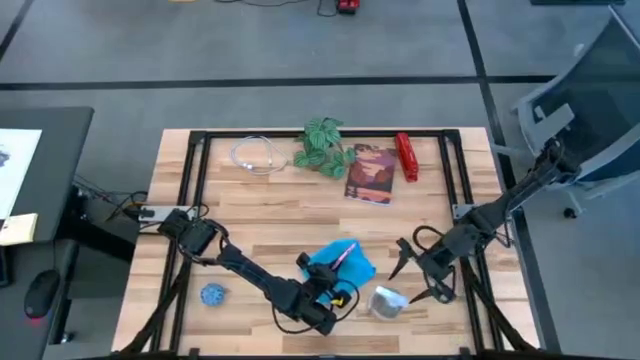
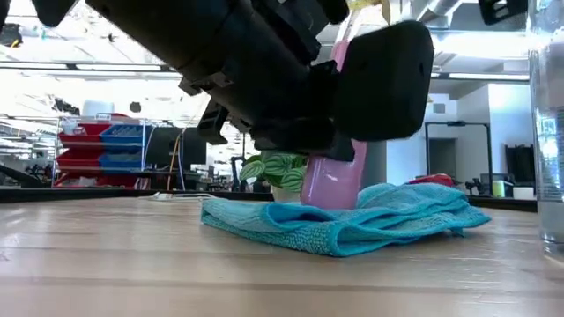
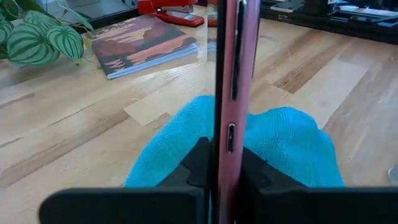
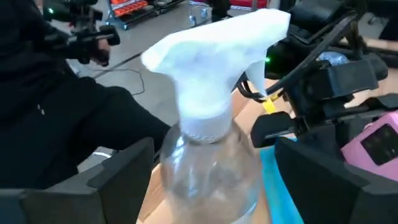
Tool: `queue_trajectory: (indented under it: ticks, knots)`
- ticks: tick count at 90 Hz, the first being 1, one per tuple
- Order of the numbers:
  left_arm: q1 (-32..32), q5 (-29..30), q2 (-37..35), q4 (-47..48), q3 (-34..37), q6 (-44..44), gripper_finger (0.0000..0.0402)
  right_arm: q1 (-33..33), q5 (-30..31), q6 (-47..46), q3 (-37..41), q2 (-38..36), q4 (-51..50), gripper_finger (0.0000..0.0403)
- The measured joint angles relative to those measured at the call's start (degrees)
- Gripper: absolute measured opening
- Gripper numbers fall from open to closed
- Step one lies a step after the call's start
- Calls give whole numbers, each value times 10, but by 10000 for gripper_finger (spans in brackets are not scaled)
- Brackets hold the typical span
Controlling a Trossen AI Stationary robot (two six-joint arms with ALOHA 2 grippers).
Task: Apply microfiber cloth
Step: Spray the back of the pink cellphone with the transparent spray bottle
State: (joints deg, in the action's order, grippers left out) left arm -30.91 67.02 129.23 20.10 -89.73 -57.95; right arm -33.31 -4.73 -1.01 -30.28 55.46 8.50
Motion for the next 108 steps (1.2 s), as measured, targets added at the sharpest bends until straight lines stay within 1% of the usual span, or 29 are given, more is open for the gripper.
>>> queue_trajectory:
  ticks: [13,20,25,40,50,60,69,77,90,98,108]
  knots:
    - [-2,3,-33,-2,0,22,11,8,-2,3,0,25,27,367]
    - [-3,3,-46,-7,0,32,11,9,-2,21,0,42,41,389]
    - [-4,4,-53,-13,0,37,11,8,-2,36,0,52,57,396]
    - [-11,2,-61,-57,0,48,11,0,-1,73,-1,74,125,388]
    - [-13,-33,-61,-108,0,75,11,1,1,72,-1,88,160,387]
    - [-13,-69,-61,-174,0,123,11,1,2,71,-1,114,187,387]
    - [-13,-78,-61,-224,0,176,11,-1,2,71,-1,139,209,386]
    - [-13,-84,-61,-241,0,200,11,-1,1,71,-1,154,222,386]
    - [-12,-92,-61,-241,0,201,11,-1,-1,71,-1,162,244,386]
    - [-12,-88,-61,-241,0,187,11,0,-2,71,-1,162,247,386]
    - [-14,-36,-61,-241,-1,184,11,-1,1,57,-1,162,248,386]
